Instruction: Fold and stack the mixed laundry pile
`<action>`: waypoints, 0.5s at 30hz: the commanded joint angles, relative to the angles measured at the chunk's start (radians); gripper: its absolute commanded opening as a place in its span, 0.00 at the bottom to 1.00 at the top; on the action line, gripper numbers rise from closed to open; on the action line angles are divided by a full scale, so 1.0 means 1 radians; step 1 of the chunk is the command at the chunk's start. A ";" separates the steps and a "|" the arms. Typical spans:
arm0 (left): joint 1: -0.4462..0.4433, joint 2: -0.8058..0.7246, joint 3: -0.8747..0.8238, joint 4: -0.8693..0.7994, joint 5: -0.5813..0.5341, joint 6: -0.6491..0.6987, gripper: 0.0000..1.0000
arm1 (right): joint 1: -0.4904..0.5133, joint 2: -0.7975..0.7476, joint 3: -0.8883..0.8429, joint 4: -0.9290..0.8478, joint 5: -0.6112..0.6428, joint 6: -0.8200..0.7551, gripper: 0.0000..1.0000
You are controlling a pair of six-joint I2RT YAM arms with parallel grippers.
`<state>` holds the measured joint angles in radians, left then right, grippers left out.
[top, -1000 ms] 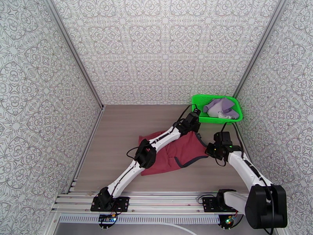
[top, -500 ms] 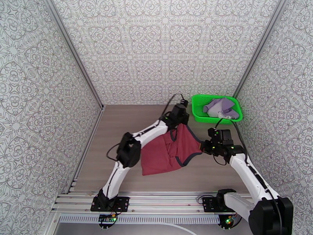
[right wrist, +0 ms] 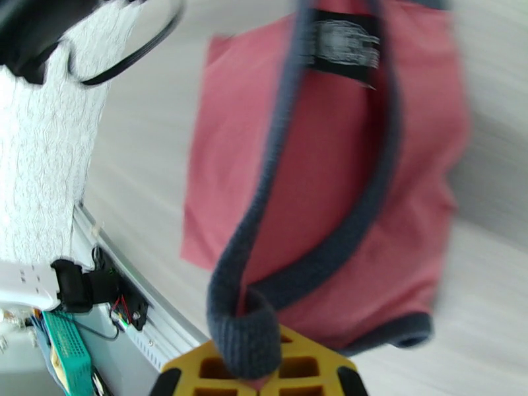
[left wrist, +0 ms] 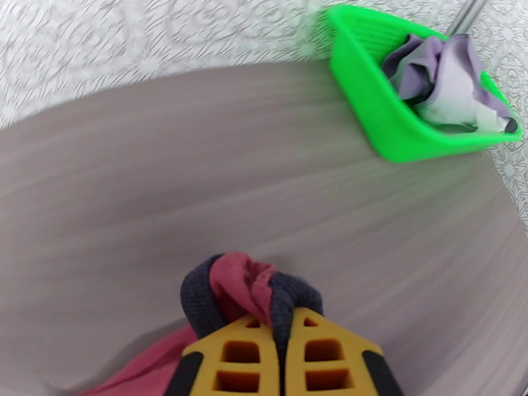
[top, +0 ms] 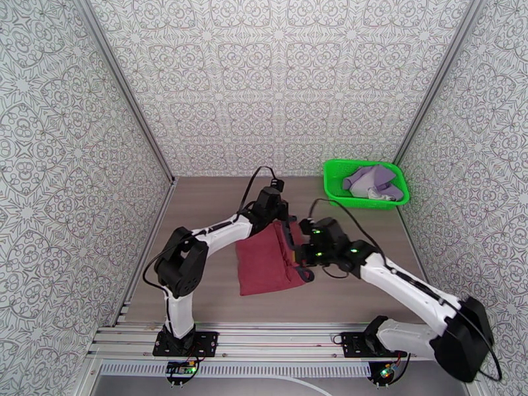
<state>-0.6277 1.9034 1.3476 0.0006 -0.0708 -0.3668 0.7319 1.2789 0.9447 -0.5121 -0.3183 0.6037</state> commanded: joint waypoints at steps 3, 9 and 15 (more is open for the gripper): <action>0.032 -0.121 -0.126 0.082 0.018 -0.028 0.00 | 0.151 0.157 0.136 0.024 0.048 0.009 0.00; 0.070 -0.219 -0.268 0.101 0.017 -0.038 0.00 | 0.262 0.352 0.274 0.017 0.035 -0.014 0.00; 0.104 -0.294 -0.405 0.140 0.003 -0.058 0.00 | 0.305 0.497 0.375 -0.011 0.027 -0.036 0.00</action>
<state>-0.5400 1.6417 0.9909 0.0814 -0.0593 -0.3996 1.0180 1.7298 1.2625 -0.4965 -0.2768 0.5949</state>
